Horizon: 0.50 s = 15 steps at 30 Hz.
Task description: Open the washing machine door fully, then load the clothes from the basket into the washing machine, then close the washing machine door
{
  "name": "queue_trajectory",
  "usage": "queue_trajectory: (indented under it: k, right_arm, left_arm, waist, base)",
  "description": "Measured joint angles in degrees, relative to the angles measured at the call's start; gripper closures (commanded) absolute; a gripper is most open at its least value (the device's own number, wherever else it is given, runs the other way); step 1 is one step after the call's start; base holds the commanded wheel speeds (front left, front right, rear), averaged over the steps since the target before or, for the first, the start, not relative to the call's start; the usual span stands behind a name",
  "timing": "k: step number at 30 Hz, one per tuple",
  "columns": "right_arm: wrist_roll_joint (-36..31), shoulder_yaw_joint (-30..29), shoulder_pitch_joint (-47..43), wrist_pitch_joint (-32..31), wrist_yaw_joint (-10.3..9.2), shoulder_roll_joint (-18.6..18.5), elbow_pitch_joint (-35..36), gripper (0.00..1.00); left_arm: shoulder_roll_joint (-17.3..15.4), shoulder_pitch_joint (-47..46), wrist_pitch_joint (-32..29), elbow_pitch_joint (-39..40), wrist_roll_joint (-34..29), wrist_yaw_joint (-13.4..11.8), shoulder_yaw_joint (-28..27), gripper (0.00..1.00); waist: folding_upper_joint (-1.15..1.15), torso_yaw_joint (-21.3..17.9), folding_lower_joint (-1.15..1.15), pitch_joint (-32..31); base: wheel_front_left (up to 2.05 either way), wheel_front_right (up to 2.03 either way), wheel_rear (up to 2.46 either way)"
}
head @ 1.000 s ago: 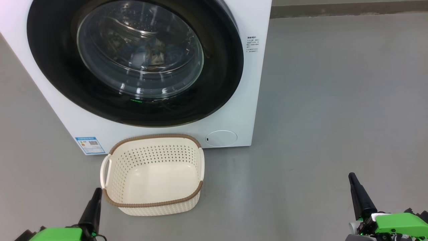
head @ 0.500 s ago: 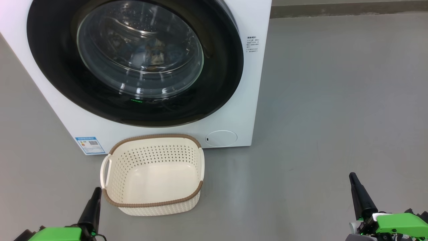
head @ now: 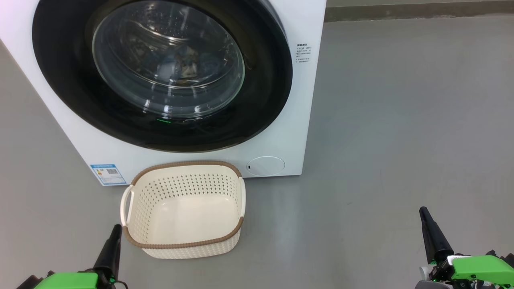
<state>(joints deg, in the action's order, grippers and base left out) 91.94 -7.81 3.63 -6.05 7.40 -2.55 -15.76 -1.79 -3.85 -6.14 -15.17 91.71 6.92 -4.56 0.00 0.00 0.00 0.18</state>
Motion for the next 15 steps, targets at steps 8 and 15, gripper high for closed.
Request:
queue_trajectory:
  k: [8, 15]
  right_arm:
    - [0.0, 0.0, 0.0, 0.0, 0.00, 0.0, 0.0, 1.00]
    - [0.0, 0.0, 0.0, 0.0, 0.00, 0.0, 0.0, 1.00]
  left_arm:
    - [0.0, 0.0, 0.0, 0.0, 0.0, 0.0, 0.0, 1.00]
    - [0.0, 0.0, 0.0, 0.0, 0.0, 0.0, 0.0, 1.00]
  waist:
    - [0.00, 0.0, 0.00, 0.0]
    - [0.00, 0.0, 0.00, 0.0]
  base:
    - [0.00, 0.00, 0.00]
    - [0.00, 0.00, 0.00]
